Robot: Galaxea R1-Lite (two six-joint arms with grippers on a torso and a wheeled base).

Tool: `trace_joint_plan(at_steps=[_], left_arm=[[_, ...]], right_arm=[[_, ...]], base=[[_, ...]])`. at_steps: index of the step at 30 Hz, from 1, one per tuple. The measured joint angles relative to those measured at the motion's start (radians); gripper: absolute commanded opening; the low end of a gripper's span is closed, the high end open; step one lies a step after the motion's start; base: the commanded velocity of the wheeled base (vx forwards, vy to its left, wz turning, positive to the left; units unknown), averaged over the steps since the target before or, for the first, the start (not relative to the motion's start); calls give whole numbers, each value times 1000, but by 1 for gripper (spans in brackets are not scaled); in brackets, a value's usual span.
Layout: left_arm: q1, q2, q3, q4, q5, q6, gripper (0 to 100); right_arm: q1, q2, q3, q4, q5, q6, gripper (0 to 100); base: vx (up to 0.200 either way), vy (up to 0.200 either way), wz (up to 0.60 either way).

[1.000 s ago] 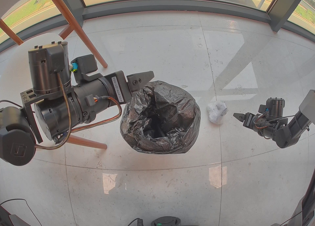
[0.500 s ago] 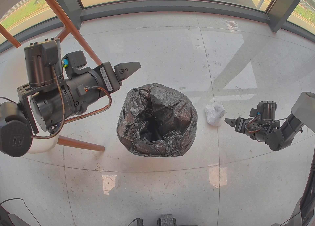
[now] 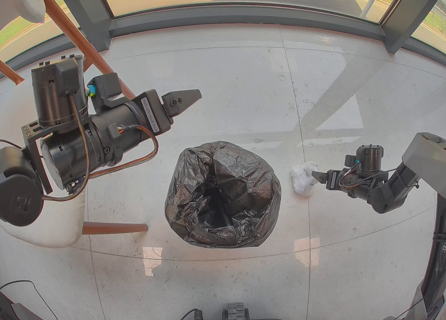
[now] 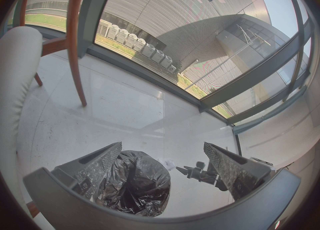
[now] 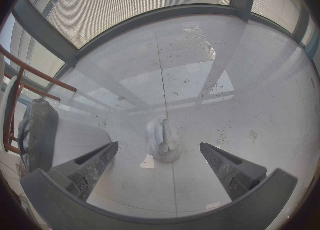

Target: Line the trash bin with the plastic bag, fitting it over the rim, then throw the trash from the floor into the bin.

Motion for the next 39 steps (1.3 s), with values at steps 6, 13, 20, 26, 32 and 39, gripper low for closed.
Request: trace_joint_plan(at_steps=[6, 13, 20, 26, 32, 39], left_arm=[[-3, -9, 19, -1, 0, 12, 100], [-3, -24, 65, -2, -6, 83, 100], [-3, -41, 95, -3, -17, 86, 100], [-3, -49, 109, -23, -18, 87, 100], [-2, -52, 113, -41, -19, 90, 100], [-3, -57, 116, -42, -22, 91, 100]], right_arm=[[0, 70, -42, -59, 1, -71, 100], [-3, 167, -122, -76, 7, -127, 100], [5, 267, -217, -105, 12, -131, 0], [9, 325, -252, -113, 14, -128, 0], [6, 308, -223, -110, 16, -109, 0], [7, 91, -154, -14, 44, -43, 0]], base=[[0, 0, 0], [0, 0, 0], [0, 0, 0], [0, 0, 0], [0, 0, 0], [0, 0, 0]])
